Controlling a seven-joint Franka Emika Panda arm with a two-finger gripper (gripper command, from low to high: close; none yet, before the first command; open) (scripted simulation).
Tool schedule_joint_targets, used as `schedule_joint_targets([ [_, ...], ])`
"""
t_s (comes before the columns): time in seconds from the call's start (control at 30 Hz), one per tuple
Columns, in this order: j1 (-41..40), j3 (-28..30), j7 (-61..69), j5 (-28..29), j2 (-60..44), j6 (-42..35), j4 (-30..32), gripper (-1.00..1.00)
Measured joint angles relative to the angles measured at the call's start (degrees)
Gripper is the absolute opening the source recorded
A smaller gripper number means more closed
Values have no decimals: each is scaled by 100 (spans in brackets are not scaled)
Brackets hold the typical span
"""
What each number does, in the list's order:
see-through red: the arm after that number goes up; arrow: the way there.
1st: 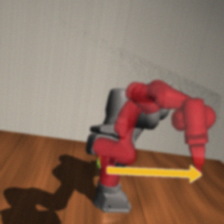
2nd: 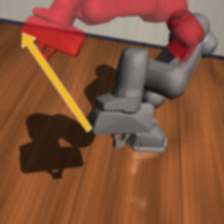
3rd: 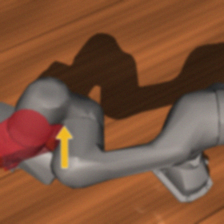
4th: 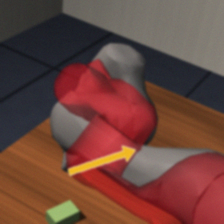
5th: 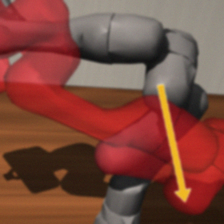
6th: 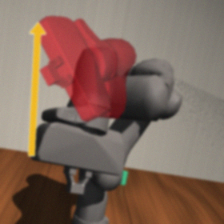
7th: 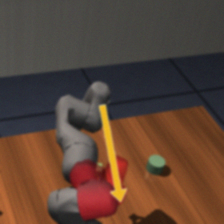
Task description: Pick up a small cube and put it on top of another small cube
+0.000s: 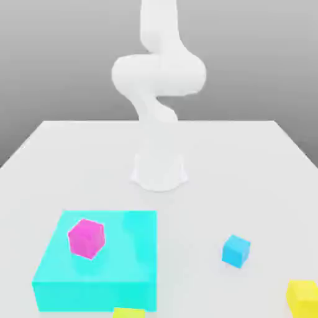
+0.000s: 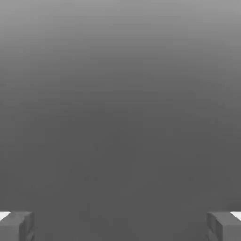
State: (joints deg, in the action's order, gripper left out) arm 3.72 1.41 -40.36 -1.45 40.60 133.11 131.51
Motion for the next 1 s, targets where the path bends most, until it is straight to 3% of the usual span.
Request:
schedule_joint_targets([
  [0.3,1178,337,2035,-589,-1916,477,-103,0],
  [0.6,1923,160,3884,-957,-3780,957,-200,0],
  [0.8,2251,-48,4781,-724,-4975,1331,-247,0],
  [1.0,2581,-162,5327,12,-6114,1718,-287,0],
])
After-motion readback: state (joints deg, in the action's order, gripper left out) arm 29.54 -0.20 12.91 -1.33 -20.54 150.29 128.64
